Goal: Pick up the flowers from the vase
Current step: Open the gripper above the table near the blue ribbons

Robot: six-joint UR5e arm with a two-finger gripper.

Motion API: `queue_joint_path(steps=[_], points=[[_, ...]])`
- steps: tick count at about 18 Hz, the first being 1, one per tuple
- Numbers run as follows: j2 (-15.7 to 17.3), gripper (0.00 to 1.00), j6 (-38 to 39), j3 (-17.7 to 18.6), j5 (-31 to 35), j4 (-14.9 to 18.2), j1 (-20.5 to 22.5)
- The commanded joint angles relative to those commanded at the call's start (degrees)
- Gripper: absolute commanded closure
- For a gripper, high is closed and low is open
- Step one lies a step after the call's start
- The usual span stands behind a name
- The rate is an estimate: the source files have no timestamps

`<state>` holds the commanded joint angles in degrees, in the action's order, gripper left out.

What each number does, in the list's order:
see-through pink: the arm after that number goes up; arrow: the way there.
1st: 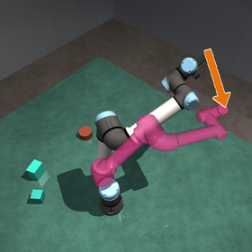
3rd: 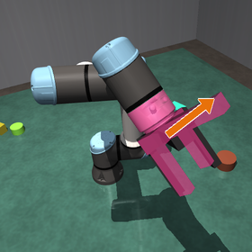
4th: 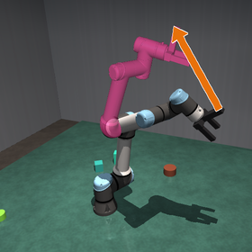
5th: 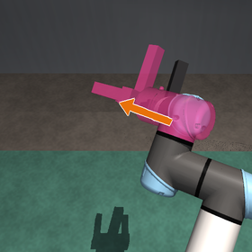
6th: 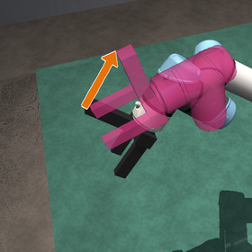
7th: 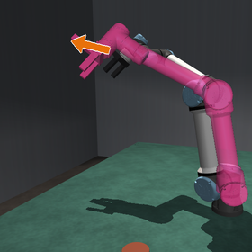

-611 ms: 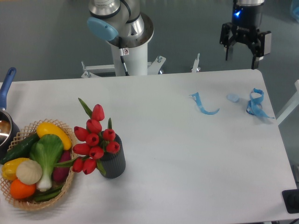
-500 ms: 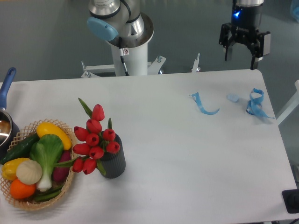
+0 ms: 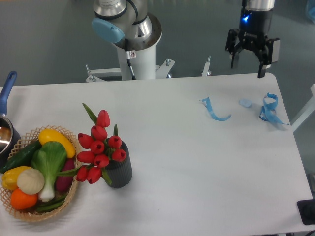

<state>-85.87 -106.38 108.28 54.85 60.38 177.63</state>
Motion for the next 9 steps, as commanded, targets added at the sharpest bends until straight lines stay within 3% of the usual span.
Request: queue_joint_path(steps=[7, 9], points=[[-0.26, 0.00, 17.05, 0.27, 0.00, 0.00, -4.39], [-0.35, 0.00, 18.31, 0.61, -0.09, 0.00, -5.44]])
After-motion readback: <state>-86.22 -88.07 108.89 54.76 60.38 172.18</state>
